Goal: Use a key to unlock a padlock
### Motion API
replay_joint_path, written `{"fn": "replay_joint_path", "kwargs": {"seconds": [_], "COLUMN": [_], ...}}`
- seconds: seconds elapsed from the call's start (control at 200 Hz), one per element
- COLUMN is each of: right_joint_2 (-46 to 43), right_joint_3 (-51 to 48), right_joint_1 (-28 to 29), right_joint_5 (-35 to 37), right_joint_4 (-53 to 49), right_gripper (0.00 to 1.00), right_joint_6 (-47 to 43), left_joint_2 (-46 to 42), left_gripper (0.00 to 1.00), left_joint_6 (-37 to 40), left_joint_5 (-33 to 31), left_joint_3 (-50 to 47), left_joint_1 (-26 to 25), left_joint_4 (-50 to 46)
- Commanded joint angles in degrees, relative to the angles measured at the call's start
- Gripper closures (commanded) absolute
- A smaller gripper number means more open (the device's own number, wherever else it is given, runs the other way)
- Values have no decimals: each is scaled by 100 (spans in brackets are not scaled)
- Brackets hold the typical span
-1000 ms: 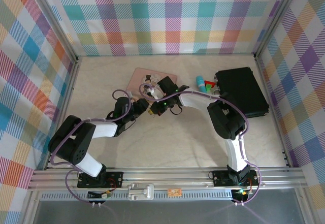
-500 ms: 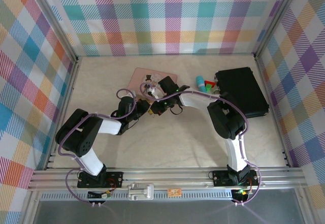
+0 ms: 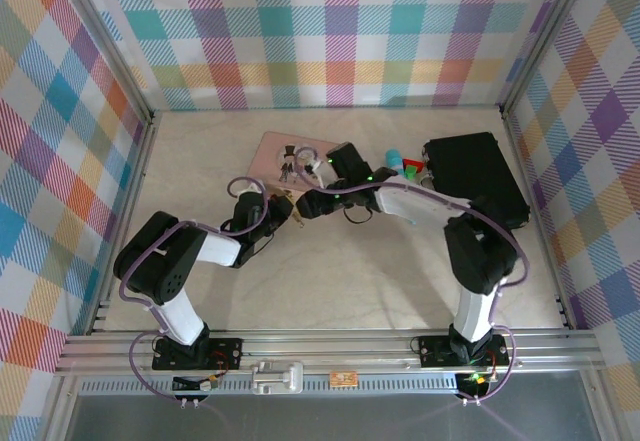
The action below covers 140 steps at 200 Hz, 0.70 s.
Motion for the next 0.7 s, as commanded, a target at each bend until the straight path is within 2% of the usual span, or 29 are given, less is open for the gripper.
{"fn": "replay_joint_path", "kwargs": {"seconds": [0.0, 0.13, 0.355, 0.695], "right_joint_2": [-326, -463, -603, -648], "right_joint_3": [-285, -335, -478, -475], "right_joint_1": [-141, -214, -270, -280], "right_joint_5": [505, 1252, 699, 1404], "right_joint_4": [121, 121, 514, 236], "right_gripper": [43, 40, 44, 40], "right_joint_6": [1017, 1206, 1345, 1567], "left_joint_2": [7, 51, 437, 858], "left_gripper": [100, 100, 100, 100], "left_joint_6": [-267, -530, -1276, -1942], "left_joint_5": [-487, -915, -1764, -3101], "left_joint_3": [-195, -359, -576, -875], "left_joint_1": [-57, -149, -299, -555], "left_joint_4": [496, 830, 1730, 2778]}}
